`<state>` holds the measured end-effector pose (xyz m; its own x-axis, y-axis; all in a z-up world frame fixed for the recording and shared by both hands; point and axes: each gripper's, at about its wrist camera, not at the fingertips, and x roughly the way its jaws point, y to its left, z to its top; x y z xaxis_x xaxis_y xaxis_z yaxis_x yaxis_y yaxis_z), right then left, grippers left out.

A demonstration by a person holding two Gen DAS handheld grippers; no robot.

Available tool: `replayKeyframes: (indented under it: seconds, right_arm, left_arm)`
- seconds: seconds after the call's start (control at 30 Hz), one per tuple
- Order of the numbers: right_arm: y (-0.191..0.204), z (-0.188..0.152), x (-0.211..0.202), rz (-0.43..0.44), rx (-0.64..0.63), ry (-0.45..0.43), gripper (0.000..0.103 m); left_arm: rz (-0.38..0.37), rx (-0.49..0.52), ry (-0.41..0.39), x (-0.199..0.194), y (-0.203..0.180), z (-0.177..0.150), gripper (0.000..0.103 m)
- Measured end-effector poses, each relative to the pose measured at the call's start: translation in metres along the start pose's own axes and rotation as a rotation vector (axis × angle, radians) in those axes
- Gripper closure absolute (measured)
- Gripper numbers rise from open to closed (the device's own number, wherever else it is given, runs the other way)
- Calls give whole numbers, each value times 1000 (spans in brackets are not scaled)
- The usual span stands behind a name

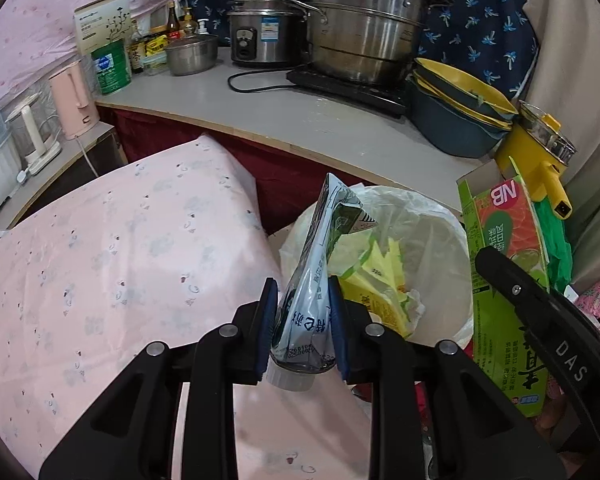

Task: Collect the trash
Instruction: 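Carry the carton and NB box over the bin and open both grippers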

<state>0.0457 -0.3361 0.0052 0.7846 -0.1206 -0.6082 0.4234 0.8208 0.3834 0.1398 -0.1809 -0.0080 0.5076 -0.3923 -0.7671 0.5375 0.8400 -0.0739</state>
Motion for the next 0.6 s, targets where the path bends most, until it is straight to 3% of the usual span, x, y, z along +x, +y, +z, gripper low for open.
replayKeyframes:
  seconds: [0.27,0.3,0.33,0.4,0.6]
  right_arm:
    - [-37,7,-2,-57,46,-12,83]
    - [-41,8,-2,-62,49,-12,83]
    - [-44,9,0,-68,52,-11,83]
    - [-49,11,3,-75,56,-10,83]
    - [-49,17,13,-73,47,-7,83]
  left_arm:
    - [-89,43,28,28,-41,12,78]
    - [-111,38,28,30,-43,14,74]
    - [-114,30,25,32,-44,15,63]
    - [-89,24,-3,34,-46,18,52]
    - [-48,0,8,42,-34,20,50]
